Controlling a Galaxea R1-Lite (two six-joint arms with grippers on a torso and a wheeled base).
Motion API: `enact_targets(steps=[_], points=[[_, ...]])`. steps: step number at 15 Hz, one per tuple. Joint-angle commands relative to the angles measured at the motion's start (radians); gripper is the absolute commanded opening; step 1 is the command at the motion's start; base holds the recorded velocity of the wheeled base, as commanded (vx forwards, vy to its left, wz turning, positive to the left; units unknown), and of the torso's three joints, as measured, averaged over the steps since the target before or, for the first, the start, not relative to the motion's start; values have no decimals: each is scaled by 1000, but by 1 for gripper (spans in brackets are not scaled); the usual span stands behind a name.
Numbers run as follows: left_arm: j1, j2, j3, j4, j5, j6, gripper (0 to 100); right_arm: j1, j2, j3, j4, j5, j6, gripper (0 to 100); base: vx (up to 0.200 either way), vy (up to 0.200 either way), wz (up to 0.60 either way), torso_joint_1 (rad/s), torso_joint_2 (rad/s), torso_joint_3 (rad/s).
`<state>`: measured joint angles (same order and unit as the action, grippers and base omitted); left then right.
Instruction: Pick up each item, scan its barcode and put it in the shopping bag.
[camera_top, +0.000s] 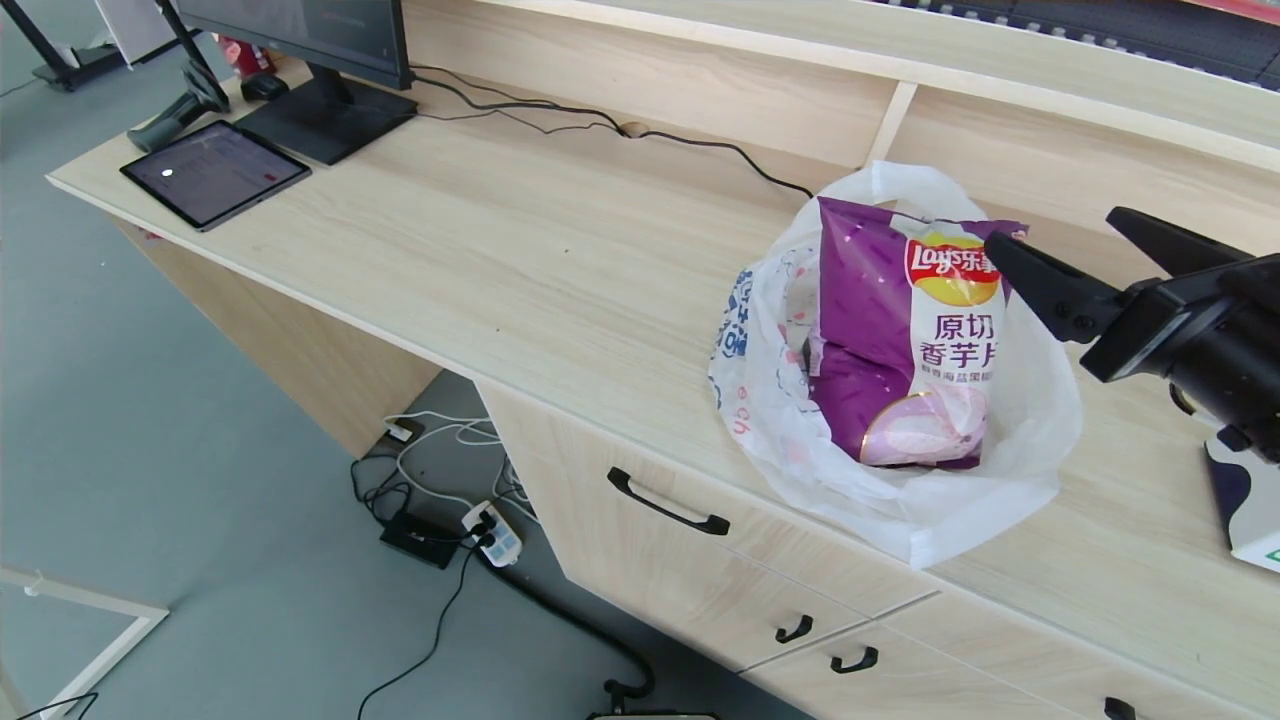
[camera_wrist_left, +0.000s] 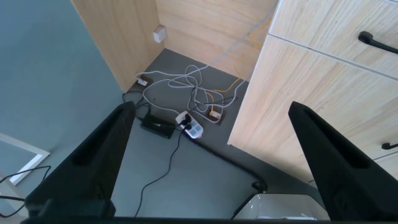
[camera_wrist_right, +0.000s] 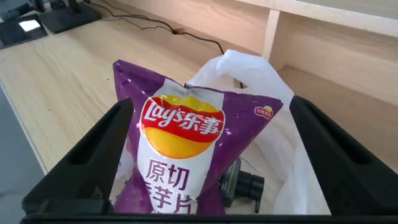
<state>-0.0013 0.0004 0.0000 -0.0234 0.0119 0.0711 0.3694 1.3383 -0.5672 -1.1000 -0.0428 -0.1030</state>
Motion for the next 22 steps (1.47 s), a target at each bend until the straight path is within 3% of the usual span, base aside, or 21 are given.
enact_targets(steps=[1,4,6,11,14,17,22], points=[[0,0,0,0,0,-1,100,-4,-41,0,0,-2,-3,100,0,0,0,0,0,0],[0,0,0,-1,0,1,100,-21,-107,-14,15,4,-9,100,0,0,0,0,0,0],[0,0,0,-1,0,1,100,-24,-215,-51,138,7,-7,100,0,0,0,0,0,0],[0,0,0,0,0,3,100,-23,-570,-184,781,7,-18,100,0,0,0,0,0,0],[0,0,0,-1,0,4,100,-21,-812,-106,1065,18,-27,100,0,0,0,0,0,0],[0,0,0,-3,-3,26,100,-21,-1025,-23,1250,60,-30,100,0,0,0,0,0,0],[0,0,0,-3,-3,29,100,-49,-1151,202,1286,44,-44,100,0,0,0,0,0,0]])
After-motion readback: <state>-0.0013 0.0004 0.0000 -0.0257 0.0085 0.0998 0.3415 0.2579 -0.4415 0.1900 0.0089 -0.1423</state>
